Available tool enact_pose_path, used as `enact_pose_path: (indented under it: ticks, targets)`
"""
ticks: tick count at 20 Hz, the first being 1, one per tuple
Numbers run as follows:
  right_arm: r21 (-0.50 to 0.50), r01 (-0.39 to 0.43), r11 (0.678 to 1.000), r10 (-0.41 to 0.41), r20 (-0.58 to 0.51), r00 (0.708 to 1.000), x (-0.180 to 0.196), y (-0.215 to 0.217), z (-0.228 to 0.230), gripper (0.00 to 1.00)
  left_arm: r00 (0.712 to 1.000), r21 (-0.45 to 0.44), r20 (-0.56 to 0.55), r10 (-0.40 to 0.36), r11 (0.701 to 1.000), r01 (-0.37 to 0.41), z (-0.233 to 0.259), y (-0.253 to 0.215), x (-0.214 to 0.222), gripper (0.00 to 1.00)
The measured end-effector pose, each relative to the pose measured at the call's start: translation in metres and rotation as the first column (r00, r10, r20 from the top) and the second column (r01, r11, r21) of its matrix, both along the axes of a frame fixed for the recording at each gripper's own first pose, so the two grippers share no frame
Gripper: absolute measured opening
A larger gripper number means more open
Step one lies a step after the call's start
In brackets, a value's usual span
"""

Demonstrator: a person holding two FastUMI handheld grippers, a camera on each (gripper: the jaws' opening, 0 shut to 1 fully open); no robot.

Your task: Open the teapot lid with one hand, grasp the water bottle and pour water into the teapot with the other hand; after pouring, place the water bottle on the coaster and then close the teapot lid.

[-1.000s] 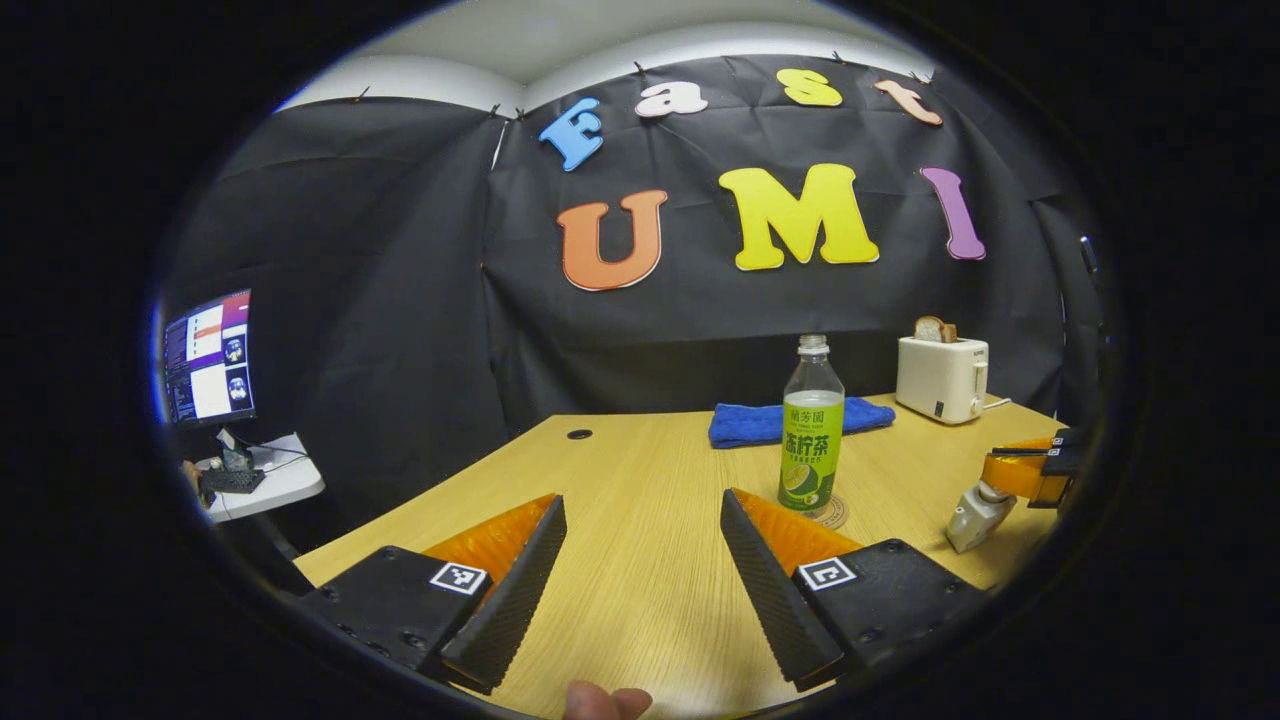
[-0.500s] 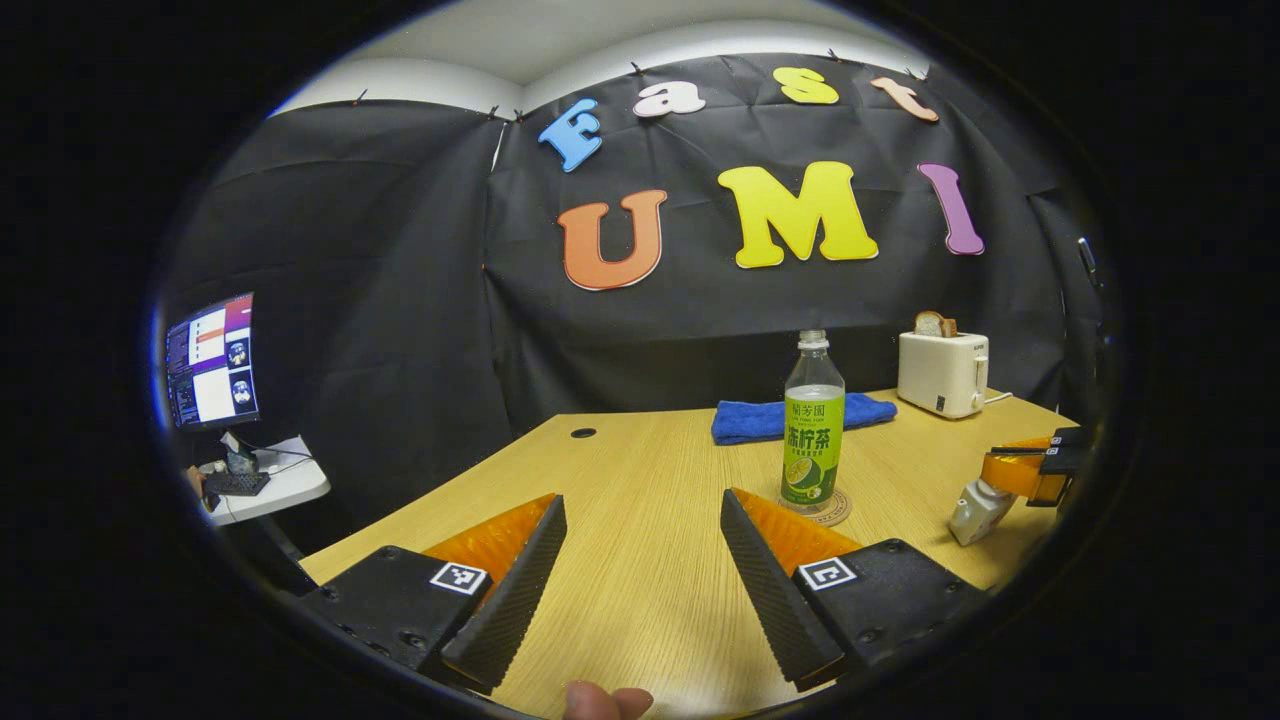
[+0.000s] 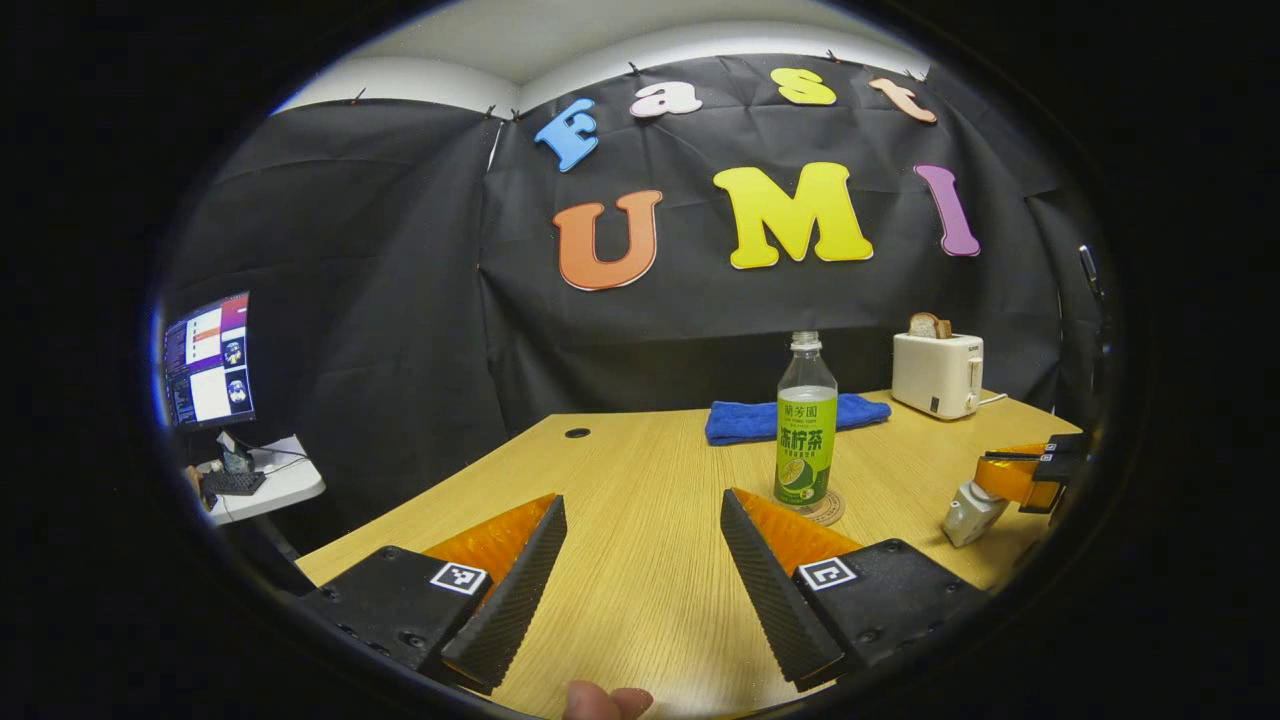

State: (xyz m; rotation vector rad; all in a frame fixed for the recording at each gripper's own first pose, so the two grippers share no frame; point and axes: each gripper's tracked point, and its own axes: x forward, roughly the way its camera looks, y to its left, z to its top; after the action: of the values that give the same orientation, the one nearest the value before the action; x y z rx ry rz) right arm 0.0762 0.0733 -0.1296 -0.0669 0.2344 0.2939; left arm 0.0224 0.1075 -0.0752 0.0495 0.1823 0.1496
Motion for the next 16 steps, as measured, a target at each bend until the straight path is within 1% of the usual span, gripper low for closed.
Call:
enact_pose_path:
  ticks: [3,7,8,9,10,11,12,13,14,15,16]
  targets:
    - [0.000,0.009,1.000,-0.009,0.008,1.000,0.002,0.000,0.000,0.00,1.000,0.007,0.008,-0.004,1.000,0.004,0.005,-0.003,-0.001,0.97]
    - [0.002,0.005,1.000,-0.005,0.025,1.000,-0.002,0.002,0.006,0.07,1.000,0.013,0.012,-0.016,1.000,0.016,0.007,-0.010,-0.001,0.96]
    - [0.004,0.007,1.000,-0.008,0.032,0.999,-0.004,0.001,0.007,0.17,1.000,0.016,0.015,-0.018,1.000,0.018,0.008,-0.011,0.000,0.96]
    - [0.008,0.015,1.000,-0.015,0.038,0.999,-0.005,0.000,0.010,0.19,1.000,0.018,0.019,-0.021,1.000,0.021,0.010,-0.012,0.000,0.96]
    - [0.015,0.023,1.000,-0.024,0.038,0.999,-0.006,-0.002,0.011,0.30,0.999,0.017,0.024,-0.026,1.000,0.025,0.013,-0.015,0.000,0.96]
    - [0.029,0.027,0.999,-0.028,0.039,0.999,-0.006,-0.002,0.013,0.33,0.999,0.015,0.027,-0.031,0.999,0.030,0.014,-0.019,0.000,0.97]
    - [0.041,0.036,0.998,-0.038,0.040,0.998,-0.009,-0.001,0.017,0.49,0.999,0.011,0.029,-0.041,0.999,0.040,0.016,-0.024,0.000,0.97]
    - [0.049,0.053,0.997,-0.056,0.046,0.997,-0.010,-0.004,0.022,0.57,0.998,0.007,0.032,-0.049,0.999,0.049,0.018,-0.029,-0.002,0.97]
    - [0.053,0.075,0.996,-0.078,0.058,0.995,-0.013,-0.008,0.027,0.72,0.998,0.003,0.038,-0.058,0.998,0.058,0.021,-0.034,-0.002,0.96]
    - [0.053,0.102,0.993,-0.106,0.074,0.992,-0.016,-0.014,0.035,0.82,0.997,0.001,0.045,-0.068,0.998,0.068,0.024,-0.038,-0.003,0.96]
    - [0.055,0.124,0.991,-0.129,0.090,0.988,-0.020,-0.018,0.040,0.96,0.995,0.001,0.060,-0.077,0.997,0.077,0.029,-0.044,-0.005,0.97]
